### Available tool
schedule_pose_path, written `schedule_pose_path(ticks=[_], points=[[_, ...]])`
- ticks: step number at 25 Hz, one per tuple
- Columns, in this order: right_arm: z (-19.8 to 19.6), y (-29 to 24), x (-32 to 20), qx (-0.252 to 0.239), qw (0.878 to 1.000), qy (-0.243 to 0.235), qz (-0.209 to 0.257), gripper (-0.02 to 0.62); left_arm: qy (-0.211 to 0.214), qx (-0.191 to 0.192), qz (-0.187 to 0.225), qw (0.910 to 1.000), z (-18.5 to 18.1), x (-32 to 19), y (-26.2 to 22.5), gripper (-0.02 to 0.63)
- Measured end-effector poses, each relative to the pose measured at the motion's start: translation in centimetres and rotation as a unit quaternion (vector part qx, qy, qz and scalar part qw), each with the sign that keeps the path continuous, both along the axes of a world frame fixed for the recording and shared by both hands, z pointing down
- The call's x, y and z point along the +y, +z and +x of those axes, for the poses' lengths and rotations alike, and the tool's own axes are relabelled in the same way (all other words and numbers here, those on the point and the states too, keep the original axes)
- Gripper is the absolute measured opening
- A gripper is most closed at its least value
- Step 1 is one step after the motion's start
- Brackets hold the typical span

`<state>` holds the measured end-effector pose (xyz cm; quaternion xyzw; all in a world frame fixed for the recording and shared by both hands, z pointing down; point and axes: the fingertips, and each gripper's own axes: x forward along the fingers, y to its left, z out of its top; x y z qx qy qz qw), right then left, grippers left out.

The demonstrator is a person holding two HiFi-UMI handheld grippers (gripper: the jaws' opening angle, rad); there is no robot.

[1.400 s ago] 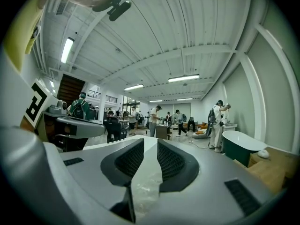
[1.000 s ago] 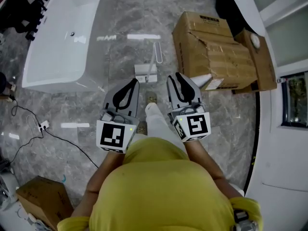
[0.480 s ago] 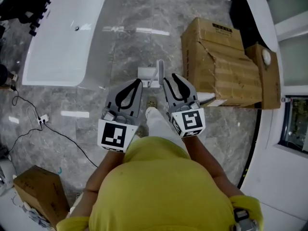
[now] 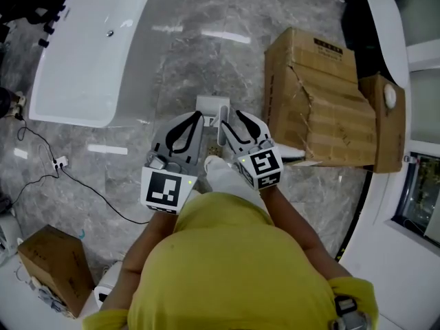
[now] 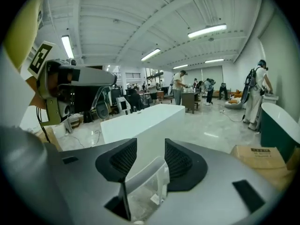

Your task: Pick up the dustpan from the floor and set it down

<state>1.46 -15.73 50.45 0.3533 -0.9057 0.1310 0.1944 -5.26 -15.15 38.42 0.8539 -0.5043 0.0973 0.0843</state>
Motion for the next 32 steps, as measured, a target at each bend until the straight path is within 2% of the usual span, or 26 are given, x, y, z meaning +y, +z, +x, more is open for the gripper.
schedule_pose_path(ticks=[5, 9, 14, 19, 22, 25, 29, 32], points=[[-0.1, 3.6, 0.0, -0.015, 0.995, -0.041, -0.085, 0.219, -0.013, -0.021, -0.015, 0.9996, 0.0, -2.0, 1.7, 0.000], [0.2, 5.8, 0.2, -0.062, 0.982, -0.056, -0.169, 0.241, -0.021, -0.025, -0.024, 0.9992, 0.4, -2.9, 2.4, 0.000], [-0.6, 8.1, 1.8, -0.131, 0.943, -0.082, -0.293, 0.281, -0.016, -0.028, -0.033, 0.9989, 0.7, -3.0, 3.1, 0.000], [-2.1, 9.1, 3.0, -0.188, 0.903, -0.101, -0.373, 0.288, -0.006, -0.024, -0.046, 0.9986, 0.8, -3.0, 3.8, 0.000], [-3.0, 9.1, 3.5, -0.216, 0.883, -0.120, -0.398, 0.269, 0.004, -0.018, -0.051, 0.9985, 0.9, -3.1, 4.0, 0.000], [-3.7, 9.2, 3.1, -0.223, 0.882, -0.123, -0.396, 0.247, 0.010, -0.013, -0.056, 0.9983, 0.5, -3.4, 3.9, 0.000], [-4.2, 9.4, 2.6, -0.233, 0.877, -0.118, -0.403, 0.180, 0.011, -0.012, -0.060, 0.9981, -0.6, -3.7, 3.6, 0.000], [-4.1, 9.6, 2.5, -0.226, 0.881, -0.112, -0.400, 0.156, 0.012, -0.017, -0.064, 0.9978, -1.0, -3.8, 3.7, 0.000]])
